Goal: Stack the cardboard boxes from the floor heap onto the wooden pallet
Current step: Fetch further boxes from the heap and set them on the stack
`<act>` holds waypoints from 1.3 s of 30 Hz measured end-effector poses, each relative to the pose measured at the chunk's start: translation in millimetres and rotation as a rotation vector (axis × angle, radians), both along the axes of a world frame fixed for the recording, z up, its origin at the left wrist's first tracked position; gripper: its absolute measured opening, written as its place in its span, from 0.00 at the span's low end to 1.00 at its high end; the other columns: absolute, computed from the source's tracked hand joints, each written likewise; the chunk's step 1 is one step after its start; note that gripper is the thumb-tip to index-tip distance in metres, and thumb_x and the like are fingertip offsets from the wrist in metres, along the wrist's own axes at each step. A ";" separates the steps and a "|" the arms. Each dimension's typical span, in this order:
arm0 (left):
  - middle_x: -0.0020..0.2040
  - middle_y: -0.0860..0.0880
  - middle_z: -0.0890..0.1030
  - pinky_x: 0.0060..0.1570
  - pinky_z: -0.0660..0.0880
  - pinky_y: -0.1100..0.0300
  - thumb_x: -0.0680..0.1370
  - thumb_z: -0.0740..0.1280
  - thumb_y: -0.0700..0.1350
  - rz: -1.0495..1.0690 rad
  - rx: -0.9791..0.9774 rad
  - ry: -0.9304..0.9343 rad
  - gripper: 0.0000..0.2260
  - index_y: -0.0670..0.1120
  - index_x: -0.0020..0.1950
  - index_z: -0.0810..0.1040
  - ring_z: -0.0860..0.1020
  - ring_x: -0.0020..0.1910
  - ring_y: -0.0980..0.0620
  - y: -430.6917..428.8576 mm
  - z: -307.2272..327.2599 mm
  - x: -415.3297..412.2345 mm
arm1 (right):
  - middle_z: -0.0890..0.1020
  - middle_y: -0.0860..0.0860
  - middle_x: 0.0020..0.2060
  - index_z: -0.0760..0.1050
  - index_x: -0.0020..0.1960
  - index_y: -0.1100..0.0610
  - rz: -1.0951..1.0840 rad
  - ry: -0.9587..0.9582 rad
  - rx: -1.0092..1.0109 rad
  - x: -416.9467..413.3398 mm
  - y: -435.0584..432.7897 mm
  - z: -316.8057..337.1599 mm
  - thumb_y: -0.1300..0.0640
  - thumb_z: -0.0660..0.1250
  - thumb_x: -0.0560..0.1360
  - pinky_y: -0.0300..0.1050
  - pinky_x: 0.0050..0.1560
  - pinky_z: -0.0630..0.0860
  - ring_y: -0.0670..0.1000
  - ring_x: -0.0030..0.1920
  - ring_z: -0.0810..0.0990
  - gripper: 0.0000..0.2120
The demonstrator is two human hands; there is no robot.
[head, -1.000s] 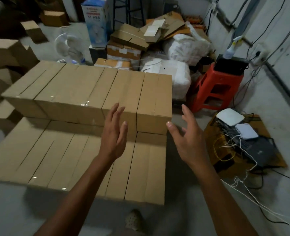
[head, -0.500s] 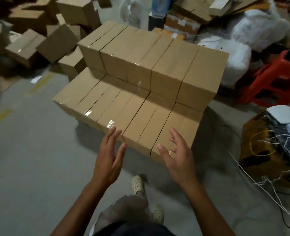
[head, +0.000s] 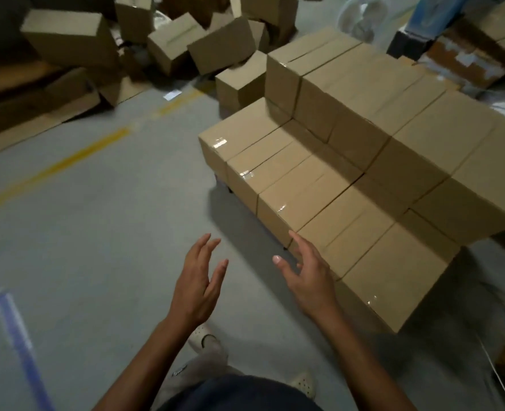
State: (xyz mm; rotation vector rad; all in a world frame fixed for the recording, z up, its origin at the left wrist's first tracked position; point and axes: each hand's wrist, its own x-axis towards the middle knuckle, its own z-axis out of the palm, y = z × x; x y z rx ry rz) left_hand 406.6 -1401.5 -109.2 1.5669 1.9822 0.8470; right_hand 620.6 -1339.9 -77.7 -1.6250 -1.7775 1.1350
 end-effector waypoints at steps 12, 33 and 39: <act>0.76 0.47 0.68 0.71 0.60 0.59 0.80 0.53 0.62 0.161 0.051 0.044 0.28 0.47 0.74 0.70 0.63 0.76 0.50 97.1 1.6 -260.5 | 0.72 0.51 0.72 0.65 0.76 0.50 0.083 0.052 0.021 -245.3 118.1 -2.3 0.48 0.68 0.79 0.55 0.65 0.75 0.48 0.68 0.72 0.28; 0.76 0.47 0.68 0.74 0.62 0.51 0.80 0.51 0.63 0.362 0.122 0.034 0.29 0.47 0.74 0.70 0.63 0.77 0.51 440.8 24.4 -532.7 | 0.72 0.51 0.72 0.66 0.76 0.52 0.302 0.092 0.124 -543.0 504.3 10.0 0.49 0.68 0.79 0.54 0.65 0.76 0.51 0.68 0.74 0.28; 0.76 0.48 0.67 0.74 0.61 0.54 0.80 0.51 0.63 0.325 0.126 0.005 0.29 0.49 0.75 0.69 0.62 0.77 0.52 550.4 30.3 -587.8 | 0.71 0.49 0.73 0.65 0.76 0.49 0.270 0.069 0.122 -596.4 606.4 15.0 0.46 0.66 0.79 0.51 0.66 0.75 0.48 0.67 0.73 0.27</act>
